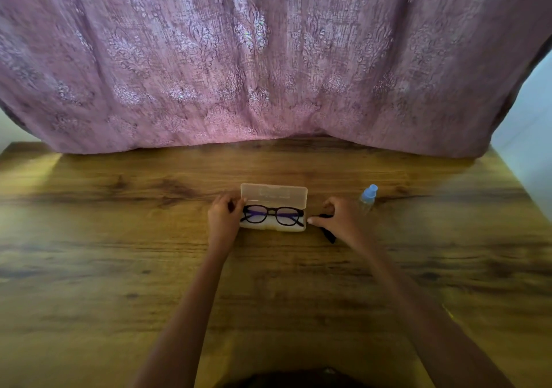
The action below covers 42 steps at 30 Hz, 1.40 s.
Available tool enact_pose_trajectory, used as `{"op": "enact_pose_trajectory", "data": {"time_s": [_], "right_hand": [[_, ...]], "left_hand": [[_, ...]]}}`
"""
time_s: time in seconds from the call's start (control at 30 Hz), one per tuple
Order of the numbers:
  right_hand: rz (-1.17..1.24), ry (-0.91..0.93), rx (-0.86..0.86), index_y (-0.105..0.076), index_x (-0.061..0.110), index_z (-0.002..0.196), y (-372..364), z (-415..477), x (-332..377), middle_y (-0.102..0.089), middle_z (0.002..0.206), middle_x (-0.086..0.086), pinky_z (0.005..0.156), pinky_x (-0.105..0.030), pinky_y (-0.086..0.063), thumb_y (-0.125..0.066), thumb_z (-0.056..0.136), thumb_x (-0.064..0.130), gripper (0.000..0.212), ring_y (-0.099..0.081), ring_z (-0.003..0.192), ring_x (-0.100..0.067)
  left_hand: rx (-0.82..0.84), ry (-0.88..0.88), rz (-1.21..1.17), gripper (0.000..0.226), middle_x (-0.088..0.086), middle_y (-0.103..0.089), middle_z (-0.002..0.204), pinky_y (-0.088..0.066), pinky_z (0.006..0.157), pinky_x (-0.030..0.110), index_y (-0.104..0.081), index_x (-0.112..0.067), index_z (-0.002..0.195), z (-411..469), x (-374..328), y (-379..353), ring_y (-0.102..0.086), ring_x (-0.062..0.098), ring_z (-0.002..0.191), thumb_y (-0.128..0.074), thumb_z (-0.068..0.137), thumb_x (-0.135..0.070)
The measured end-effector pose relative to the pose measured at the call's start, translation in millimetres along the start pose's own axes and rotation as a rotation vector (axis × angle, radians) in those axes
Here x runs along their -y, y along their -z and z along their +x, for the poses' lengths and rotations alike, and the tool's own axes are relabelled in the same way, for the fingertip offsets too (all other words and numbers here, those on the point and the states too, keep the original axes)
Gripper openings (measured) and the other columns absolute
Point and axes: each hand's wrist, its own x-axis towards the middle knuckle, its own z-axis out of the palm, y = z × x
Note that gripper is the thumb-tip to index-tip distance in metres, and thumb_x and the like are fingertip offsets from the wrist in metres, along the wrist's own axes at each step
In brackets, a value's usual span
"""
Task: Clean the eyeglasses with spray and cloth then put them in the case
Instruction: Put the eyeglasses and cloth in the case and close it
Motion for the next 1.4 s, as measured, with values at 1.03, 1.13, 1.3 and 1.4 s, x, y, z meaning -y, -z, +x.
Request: {"op": "enact_pose_trajectory", "data": {"time_s": [1.03,1.13,1.3,1.4], "right_hand": [[1.024,0.032,0.264,-0.06,0.023,0.117,57.0,-29.7,38.1,-0.074,0.104,-0.006,0.071,-0.026,-0.057,-0.08,0.075,0.008,0.049,-0.071,0.096,-0.018],[1.103,0.029,0.255,-0.06,0.024,0.12,56.9,-31.0,43.1,-0.073,0.106,-0.008,0.073,-0.027,-0.057,-0.081,0.071,0.007,0.055,-0.07,0.098,-0.019],[1.23,-0.057,0.174,-0.058,0.015,0.122,58.0,-31.2,44.9,-0.072,0.11,-0.01,0.084,-0.034,-0.057,-0.085,0.061,0.015,0.066,-0.069,0.102,-0.022],[1.266,-0.134,0.167,-0.057,0.004,0.123,56.1,-31.5,44.7,-0.07,0.113,-0.014,0.09,-0.038,-0.056,-0.083,0.068,0.013,0.062,-0.068,0.104,-0.026]], "left_hand": [[0.606,0.083,-0.49,0.05,-0.014,-0.071,0.1,-0.049,0.074,0.009,-0.066,-0.03,0.107,-31.6,-117.3,30.4,-0.065,-0.003,0.094,-0.049,0.08,-0.068],[0.787,0.214,-0.715,0.05,-0.004,-0.073,0.109,-0.052,0.088,0.017,-0.067,-0.023,0.112,-34.8,-120.0,25.8,-0.066,0.006,0.105,-0.058,0.08,-0.06],[0.648,0.183,-0.935,0.033,0.006,-0.072,0.11,-0.056,0.084,0.028,-0.067,-0.02,0.113,-33.7,-120.3,23.9,-0.067,0.021,0.105,-0.069,0.082,-0.031],[0.644,0.2,-0.972,0.036,0.005,-0.072,0.11,-0.056,0.077,0.025,-0.065,-0.024,0.117,-31.9,-120.9,24.8,-0.068,0.021,0.104,-0.071,0.082,-0.028]]}}
